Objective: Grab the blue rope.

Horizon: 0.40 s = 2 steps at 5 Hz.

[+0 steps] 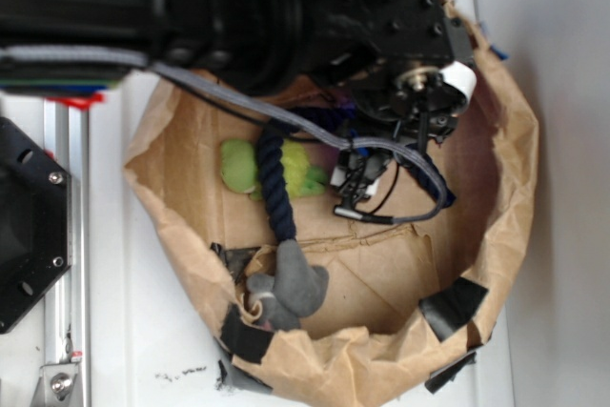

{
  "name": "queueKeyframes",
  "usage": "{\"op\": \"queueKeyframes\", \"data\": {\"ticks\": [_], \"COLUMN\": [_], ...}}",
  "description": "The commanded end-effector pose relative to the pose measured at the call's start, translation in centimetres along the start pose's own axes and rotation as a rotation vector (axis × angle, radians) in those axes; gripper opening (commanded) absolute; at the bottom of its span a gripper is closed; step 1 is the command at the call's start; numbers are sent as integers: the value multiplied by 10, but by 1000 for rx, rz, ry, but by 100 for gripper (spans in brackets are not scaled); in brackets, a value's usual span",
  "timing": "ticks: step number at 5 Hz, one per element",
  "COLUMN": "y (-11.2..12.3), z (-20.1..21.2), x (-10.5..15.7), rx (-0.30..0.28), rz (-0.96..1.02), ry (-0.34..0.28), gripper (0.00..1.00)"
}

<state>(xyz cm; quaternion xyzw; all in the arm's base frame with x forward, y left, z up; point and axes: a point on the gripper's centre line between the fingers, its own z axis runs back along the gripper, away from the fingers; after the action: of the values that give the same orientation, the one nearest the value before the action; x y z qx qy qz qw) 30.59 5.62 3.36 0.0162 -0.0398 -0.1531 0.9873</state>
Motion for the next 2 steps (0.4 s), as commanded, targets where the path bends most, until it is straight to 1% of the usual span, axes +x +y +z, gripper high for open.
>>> {"op": "queueKeyframes", "data": {"ticks": [1,2], "y": [3,0], "z": [-7,-20], "x": [22,19], "rx": [26,17], "rz": [-19,-33], "ry": [-72,-54], "gripper": [100,100]}}
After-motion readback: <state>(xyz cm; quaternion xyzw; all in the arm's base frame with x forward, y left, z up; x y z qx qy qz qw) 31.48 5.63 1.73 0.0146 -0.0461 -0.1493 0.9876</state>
